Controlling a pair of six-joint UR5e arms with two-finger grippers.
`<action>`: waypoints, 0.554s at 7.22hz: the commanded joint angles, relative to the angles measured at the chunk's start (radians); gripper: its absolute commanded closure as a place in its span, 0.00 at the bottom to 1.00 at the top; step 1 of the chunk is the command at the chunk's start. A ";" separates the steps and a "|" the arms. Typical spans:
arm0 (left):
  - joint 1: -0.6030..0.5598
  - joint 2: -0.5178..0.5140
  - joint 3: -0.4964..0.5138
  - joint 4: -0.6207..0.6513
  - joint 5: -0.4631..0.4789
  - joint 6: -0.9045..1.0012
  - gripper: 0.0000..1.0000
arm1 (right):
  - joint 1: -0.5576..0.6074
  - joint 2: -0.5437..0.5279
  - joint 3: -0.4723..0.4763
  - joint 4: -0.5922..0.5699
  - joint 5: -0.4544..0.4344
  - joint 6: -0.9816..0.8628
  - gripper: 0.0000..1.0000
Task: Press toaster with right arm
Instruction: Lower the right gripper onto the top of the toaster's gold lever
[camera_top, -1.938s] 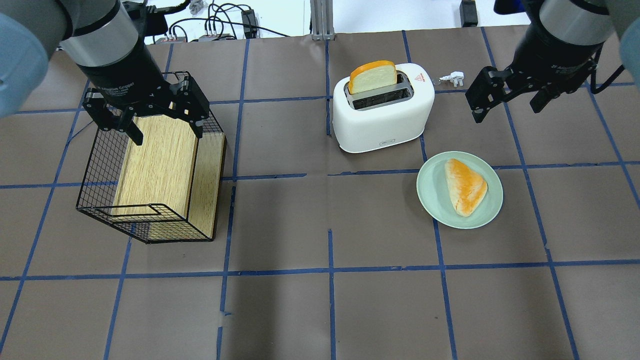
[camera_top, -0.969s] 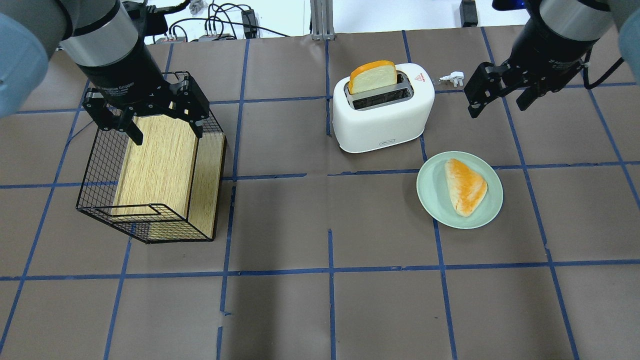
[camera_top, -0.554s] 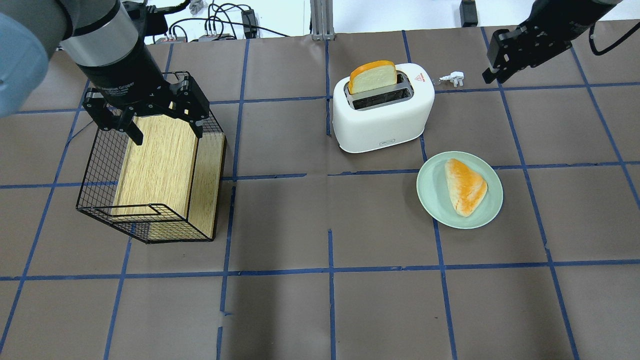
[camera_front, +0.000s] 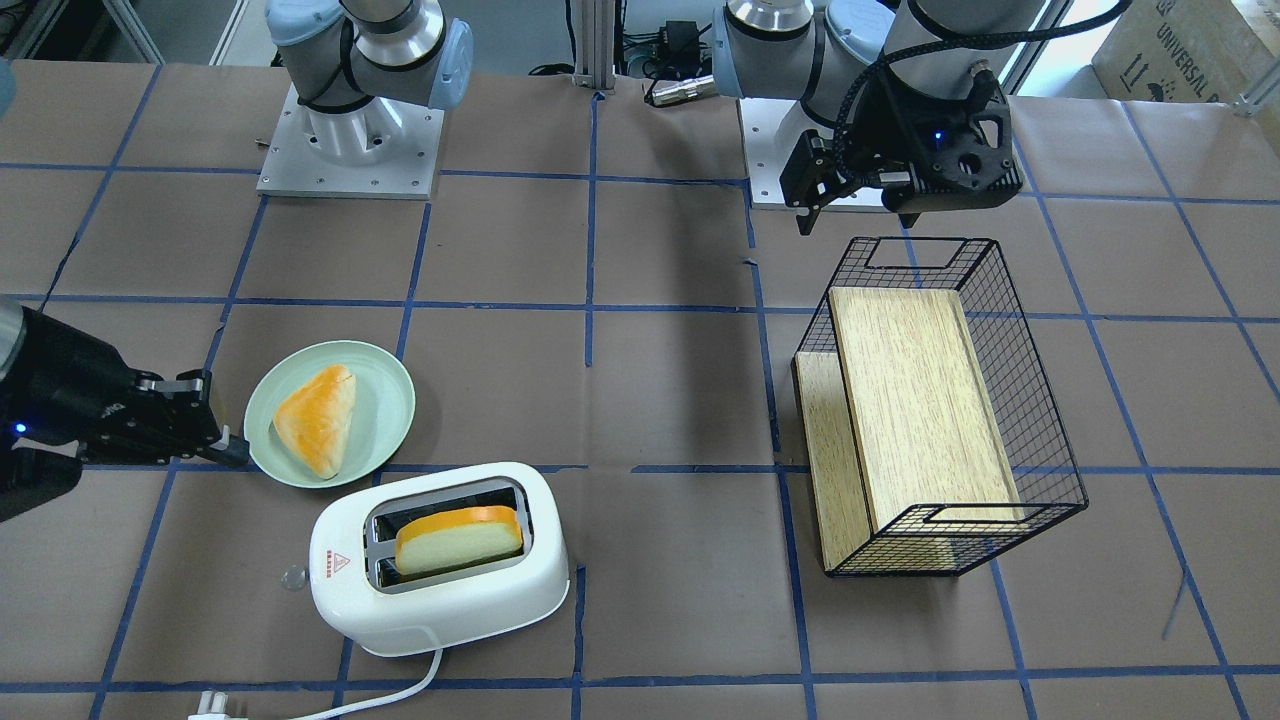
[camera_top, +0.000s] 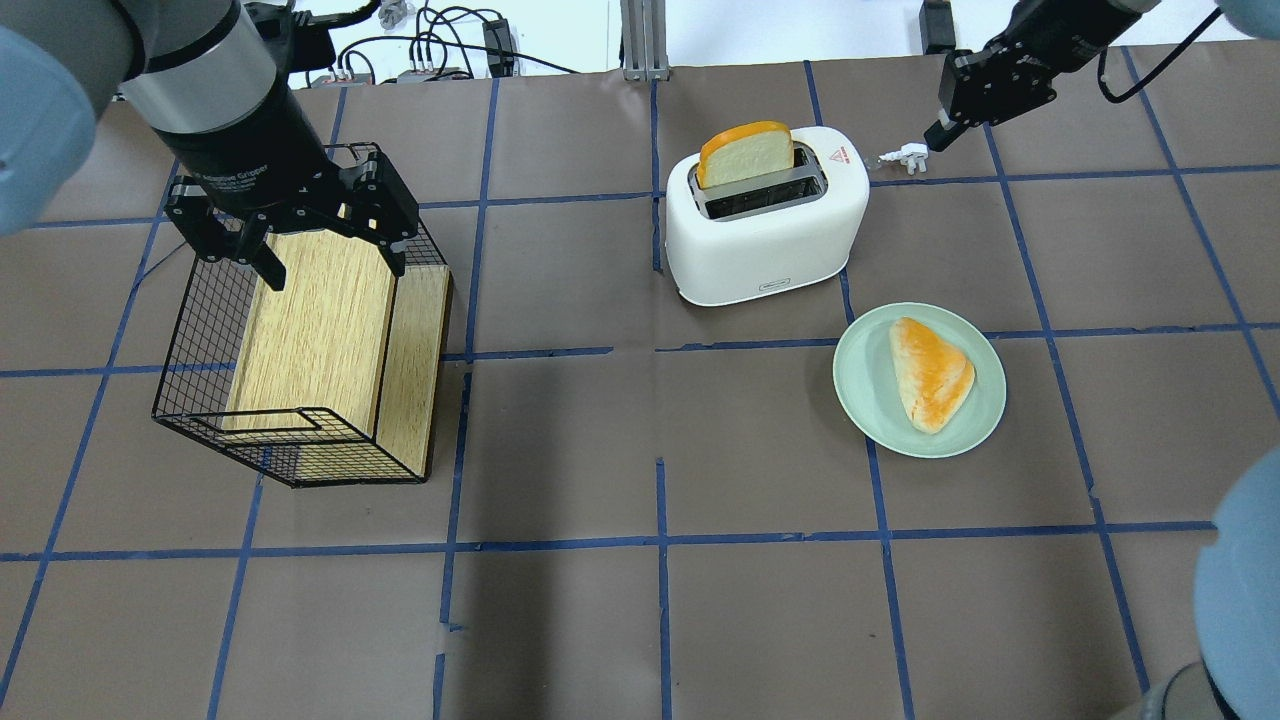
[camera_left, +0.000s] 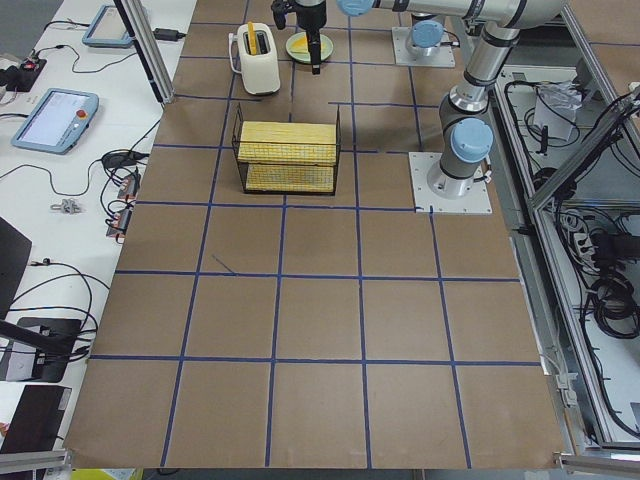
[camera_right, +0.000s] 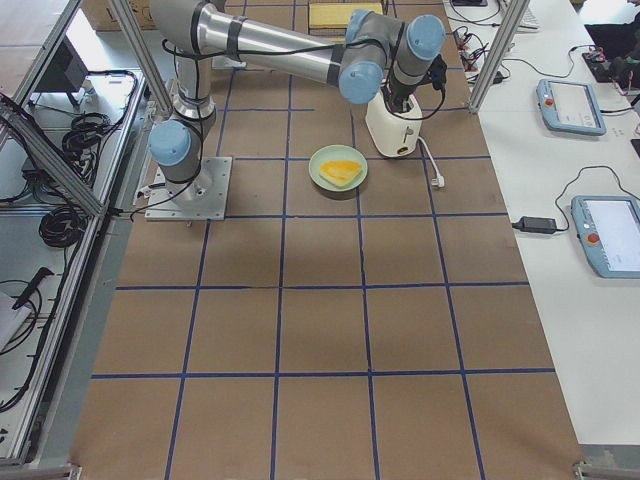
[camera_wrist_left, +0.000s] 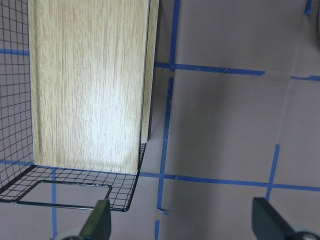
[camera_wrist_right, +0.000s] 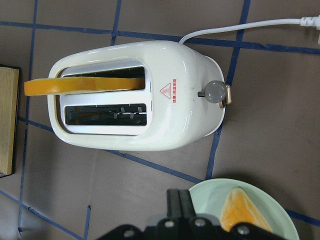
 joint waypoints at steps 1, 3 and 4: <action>0.000 0.000 0.000 -0.001 0.000 0.000 0.00 | 0.000 0.096 -0.027 -0.003 0.035 -0.013 0.96; 0.000 0.000 0.000 -0.001 0.000 0.000 0.00 | 0.003 0.164 -0.082 -0.001 0.041 -0.007 0.96; 0.000 0.000 0.000 -0.001 0.000 0.000 0.00 | 0.005 0.184 -0.109 -0.001 0.041 -0.005 0.96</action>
